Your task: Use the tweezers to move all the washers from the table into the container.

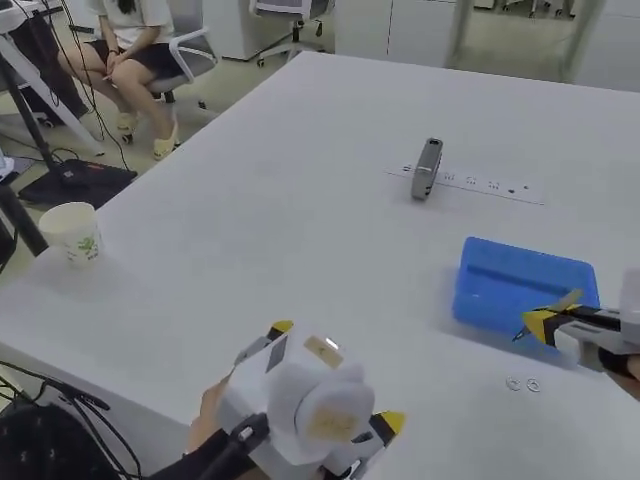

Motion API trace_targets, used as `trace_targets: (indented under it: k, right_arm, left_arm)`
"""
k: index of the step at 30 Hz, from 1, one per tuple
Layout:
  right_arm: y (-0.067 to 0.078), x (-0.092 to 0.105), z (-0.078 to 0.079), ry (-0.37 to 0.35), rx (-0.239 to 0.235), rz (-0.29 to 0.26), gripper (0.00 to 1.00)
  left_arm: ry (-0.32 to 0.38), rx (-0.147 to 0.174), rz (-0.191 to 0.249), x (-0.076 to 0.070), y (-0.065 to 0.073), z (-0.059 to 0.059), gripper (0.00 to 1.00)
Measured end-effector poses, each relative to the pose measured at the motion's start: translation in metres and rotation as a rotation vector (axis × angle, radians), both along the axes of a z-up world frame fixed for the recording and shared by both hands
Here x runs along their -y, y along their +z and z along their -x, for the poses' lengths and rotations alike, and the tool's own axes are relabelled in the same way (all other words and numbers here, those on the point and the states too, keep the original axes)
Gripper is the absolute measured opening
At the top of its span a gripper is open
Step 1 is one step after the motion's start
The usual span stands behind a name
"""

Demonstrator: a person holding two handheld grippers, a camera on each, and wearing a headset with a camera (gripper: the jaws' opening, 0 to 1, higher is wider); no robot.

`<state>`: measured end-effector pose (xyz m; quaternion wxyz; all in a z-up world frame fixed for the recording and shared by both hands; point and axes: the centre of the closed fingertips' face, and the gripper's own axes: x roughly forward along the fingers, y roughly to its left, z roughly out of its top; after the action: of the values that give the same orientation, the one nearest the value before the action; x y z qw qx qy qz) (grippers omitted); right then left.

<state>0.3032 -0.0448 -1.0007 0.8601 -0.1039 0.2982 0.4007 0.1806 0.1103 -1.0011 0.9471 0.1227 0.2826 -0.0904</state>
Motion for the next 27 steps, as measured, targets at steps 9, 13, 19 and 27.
trace_targets:
  k: [9, 13, 19, 27]
  right_arm:
    - [-0.017, 0.009, 0.013, -0.017, -0.027, 0.025, 0.04]
    - [-0.023, 0.013, 0.016, -0.029, -0.043, 0.031, 0.04]
    - [-0.027, 0.015, 0.016, -0.033, -0.045, 0.043, 0.04]
    - [-0.031, 0.011, 0.017, -0.024, -0.052, 0.053, 0.04]
  left_arm:
    - [0.001, -0.002, -0.001, 0.0, 0.0, 0.0, 0.89]
    - [-0.002, -0.005, -0.004, 0.0, -0.001, 0.001, 0.89]
    - [-0.005, -0.011, -0.006, 0.001, -0.002, 0.001, 0.89]
    - [-0.002, -0.015, -0.009, 0.0, -0.002, 0.002, 0.89]
